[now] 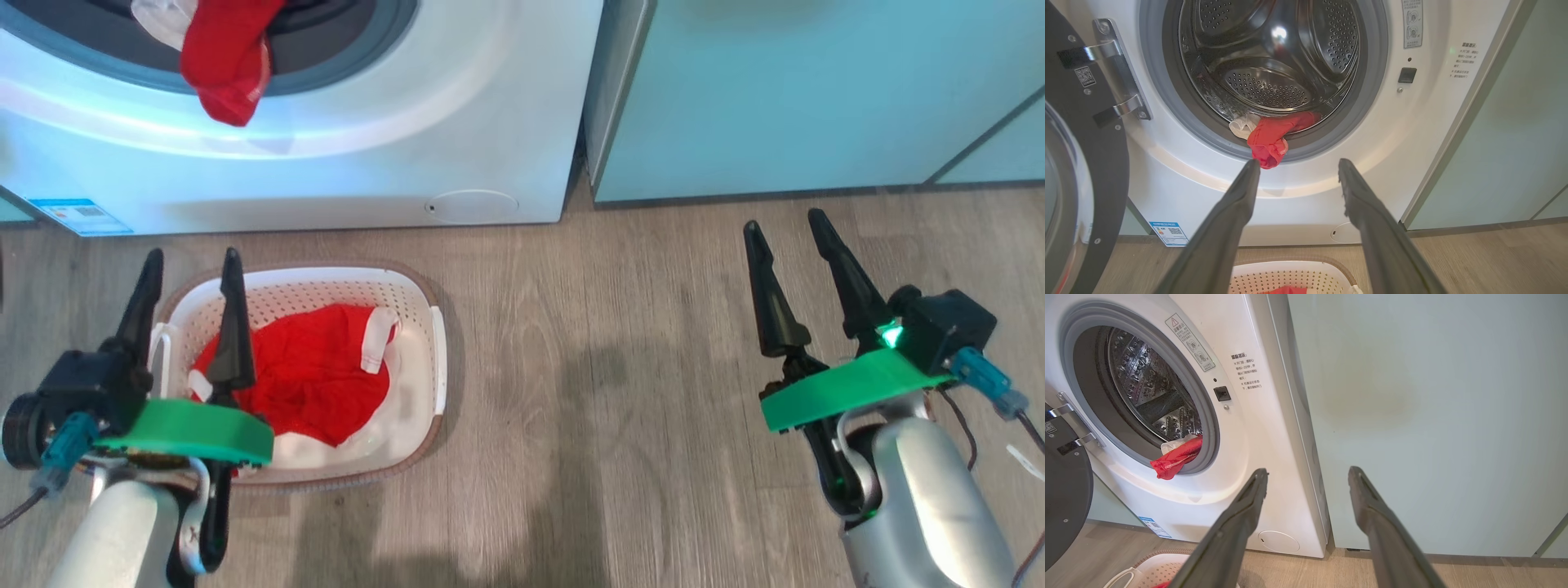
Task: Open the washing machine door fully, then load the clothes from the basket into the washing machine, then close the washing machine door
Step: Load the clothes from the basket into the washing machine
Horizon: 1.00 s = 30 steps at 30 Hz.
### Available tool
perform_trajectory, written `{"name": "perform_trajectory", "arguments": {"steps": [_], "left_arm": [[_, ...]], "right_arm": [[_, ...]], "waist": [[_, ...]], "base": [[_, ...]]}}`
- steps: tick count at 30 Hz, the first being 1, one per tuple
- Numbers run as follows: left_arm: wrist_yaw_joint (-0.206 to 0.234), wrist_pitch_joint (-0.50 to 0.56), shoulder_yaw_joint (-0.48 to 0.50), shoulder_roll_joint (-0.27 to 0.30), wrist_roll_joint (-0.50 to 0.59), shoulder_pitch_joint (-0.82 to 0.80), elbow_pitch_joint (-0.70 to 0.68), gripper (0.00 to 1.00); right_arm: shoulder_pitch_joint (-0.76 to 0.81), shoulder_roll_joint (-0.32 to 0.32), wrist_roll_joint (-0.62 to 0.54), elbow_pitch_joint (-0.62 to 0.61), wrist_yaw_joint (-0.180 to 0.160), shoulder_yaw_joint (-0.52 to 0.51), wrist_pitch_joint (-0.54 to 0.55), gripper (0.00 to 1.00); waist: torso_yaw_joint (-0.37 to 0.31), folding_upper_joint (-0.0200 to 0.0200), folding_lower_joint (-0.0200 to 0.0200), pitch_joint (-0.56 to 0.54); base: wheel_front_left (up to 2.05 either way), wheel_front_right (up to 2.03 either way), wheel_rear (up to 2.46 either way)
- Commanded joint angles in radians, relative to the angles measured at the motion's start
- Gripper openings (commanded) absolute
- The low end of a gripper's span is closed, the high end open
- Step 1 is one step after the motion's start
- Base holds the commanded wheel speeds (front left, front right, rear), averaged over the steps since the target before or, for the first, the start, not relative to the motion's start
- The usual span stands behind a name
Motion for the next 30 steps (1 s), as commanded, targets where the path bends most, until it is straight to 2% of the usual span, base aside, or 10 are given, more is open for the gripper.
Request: {"name": "perform_trajectory", "arguments": {"steps": [1,16,30], "left_arm": [[-0.004,-0.009,0.038,0.014,0.007,-0.017,-0.027,1.0],[-0.012,-0.009,0.033,0.011,-0.001,-0.018,-0.019,1.0],[-0.028,0.012,0.042,0.021,-0.03,-0.1,-0.013,1.0]], "right_arm": [[0.004,0.001,-0.005,-0.041,0.0,0.016,0.006,1.0],[0.015,0.001,-0.003,-0.068,0.0,0.017,0.021,1.0],[-0.008,0.001,0.003,-0.094,0.0,0.021,0.015,1.0]], "waist": [[0.004,-0.0001,0.0001,-0.012],[0.006,-0.0001,0.0001,-0.012],[-0.003,-0.0001,0.0001,0.054]], "base": [[0.0,0.0,0.0],[0.0,0.0,0.0],[0.0,0.0,0.0]]}}
